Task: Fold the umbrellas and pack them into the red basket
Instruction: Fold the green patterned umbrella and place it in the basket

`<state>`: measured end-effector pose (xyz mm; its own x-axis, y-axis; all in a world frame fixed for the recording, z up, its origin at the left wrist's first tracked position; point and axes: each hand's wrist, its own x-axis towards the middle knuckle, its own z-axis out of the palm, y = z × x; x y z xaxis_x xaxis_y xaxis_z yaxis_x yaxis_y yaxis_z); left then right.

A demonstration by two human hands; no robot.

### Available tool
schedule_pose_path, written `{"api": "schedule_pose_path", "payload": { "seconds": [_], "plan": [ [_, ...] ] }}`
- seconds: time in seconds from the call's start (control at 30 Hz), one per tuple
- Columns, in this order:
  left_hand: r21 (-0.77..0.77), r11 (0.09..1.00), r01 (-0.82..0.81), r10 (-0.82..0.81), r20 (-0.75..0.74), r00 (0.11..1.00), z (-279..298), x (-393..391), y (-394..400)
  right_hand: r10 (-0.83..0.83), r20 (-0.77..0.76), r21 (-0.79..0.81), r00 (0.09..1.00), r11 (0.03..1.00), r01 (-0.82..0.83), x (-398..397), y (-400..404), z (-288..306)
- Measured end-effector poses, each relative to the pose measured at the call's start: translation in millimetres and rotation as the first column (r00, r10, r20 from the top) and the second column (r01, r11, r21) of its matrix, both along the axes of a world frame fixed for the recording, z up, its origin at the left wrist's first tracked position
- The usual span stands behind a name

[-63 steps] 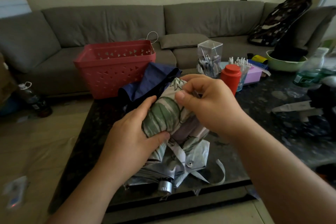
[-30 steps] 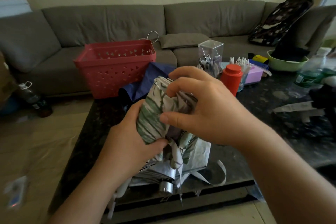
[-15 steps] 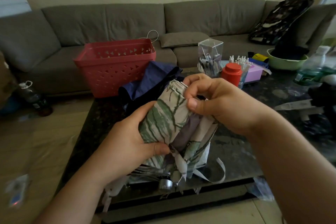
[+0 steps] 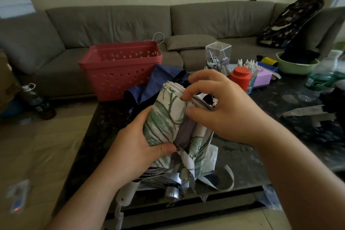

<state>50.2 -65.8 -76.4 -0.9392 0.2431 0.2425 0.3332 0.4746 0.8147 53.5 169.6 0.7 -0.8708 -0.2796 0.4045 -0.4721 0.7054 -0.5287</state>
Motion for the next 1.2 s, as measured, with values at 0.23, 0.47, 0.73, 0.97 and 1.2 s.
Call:
{"api": "schedule_pose_path", "payload": {
  "seconds": [0.23, 0.47, 0.73, 0.97, 1.2],
  "plan": [
    [0.015, 1.0, -0.001, 0.001, 0.003, 1.0, 0.0, 0.9, 1.5, 0.02, -0.009, -0.06, 1.0, 0.998, -0.02, -1.8, 0.9, -1.8],
    [0.009, 1.0, -0.01, 0.01, -0.008, 1.0, -0.9, 0.4, 2.8, 0.059, 0.049, -0.15, 0.997, 0.987, -0.051, -4.5, 0.2, -5.3],
    [-0.016, 1.0, -0.005, 0.005, 0.002, 1.0, -1.0, 1.4, 2.9, 0.03, 0.054, -0.102, 0.998, 0.995, -0.025, -3.0, -0.5, -2.8],
    [0.001, 0.995, -0.096, 0.096, -0.042, 0.995, 1.5, 7.3, 13.3, -0.151, 0.065, -0.03, 0.986, 0.988, 0.154, -5.4, -6.6, -5.7],
    [0.06, 0.998, -0.009, 0.007, 0.043, 0.999, 7.9, 6.5, 12.8, 0.024, 0.293, -0.593, 0.956, 0.789, 0.162, -8.5, -15.2, -8.7]
  ]
}}
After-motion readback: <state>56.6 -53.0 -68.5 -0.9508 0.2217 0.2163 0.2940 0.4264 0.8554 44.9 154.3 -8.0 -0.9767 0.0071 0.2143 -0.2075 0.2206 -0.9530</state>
